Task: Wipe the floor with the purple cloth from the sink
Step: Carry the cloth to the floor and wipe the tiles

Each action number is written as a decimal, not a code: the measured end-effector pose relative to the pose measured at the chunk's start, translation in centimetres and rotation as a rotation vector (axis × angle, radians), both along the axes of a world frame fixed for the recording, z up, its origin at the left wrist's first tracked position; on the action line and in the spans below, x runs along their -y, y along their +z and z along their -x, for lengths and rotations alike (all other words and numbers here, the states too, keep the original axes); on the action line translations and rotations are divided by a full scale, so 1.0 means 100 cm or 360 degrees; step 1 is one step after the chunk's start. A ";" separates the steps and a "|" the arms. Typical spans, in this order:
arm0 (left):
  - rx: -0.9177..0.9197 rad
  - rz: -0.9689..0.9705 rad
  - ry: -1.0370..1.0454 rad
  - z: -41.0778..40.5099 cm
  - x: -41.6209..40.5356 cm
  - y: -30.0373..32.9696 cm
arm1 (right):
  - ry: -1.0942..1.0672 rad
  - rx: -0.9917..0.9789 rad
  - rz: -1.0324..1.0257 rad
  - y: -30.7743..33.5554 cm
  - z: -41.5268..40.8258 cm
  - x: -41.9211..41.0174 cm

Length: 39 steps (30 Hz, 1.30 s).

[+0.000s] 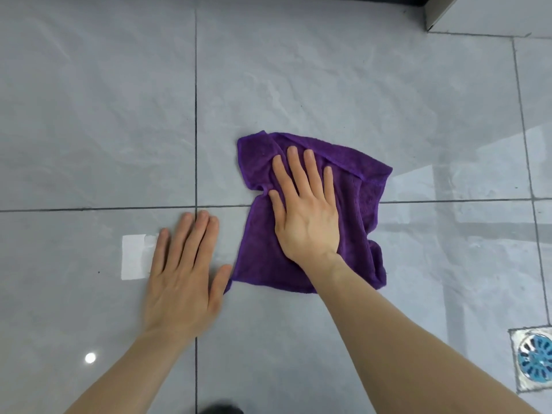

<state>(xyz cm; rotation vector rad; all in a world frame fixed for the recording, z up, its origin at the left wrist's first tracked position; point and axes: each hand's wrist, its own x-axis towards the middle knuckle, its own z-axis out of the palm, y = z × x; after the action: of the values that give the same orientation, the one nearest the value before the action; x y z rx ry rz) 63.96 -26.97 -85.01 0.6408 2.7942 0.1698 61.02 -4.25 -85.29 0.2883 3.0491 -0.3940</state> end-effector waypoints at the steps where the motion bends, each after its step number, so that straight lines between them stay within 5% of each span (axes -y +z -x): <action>1: 0.0000 -0.0015 0.0001 0.000 0.000 0.000 | -0.0038 -0.0055 0.0042 -0.001 0.000 -0.001; 9: 0.0000 -0.0076 -0.0023 0.002 -0.012 -0.003 | -0.0455 -0.0431 0.0207 0.026 -0.001 -0.018; 17: 0.0022 -0.0011 0.0042 0.016 0.001 -0.014 | -0.0672 0.0509 0.1202 0.072 -0.024 -0.025; 22: -0.0006 -0.0016 0.0034 0.021 0.000 -0.012 | -0.0748 -0.0303 0.0423 0.058 -0.041 -0.021; 28: -0.0001 -0.0016 0.0010 0.003 0.000 -0.005 | -0.0064 0.0147 -0.0051 0.014 -0.118 0.011; 39: 0.0045 -0.0011 0.0009 -0.002 -0.002 0.000 | -0.0697 -0.0239 0.0224 -0.006 -0.032 -0.031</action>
<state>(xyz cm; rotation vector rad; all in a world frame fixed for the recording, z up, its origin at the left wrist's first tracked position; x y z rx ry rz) 64.16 -26.79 -85.03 0.6275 2.7696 0.1887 64.24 -1.17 -85.87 0.9644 3.0600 -0.6749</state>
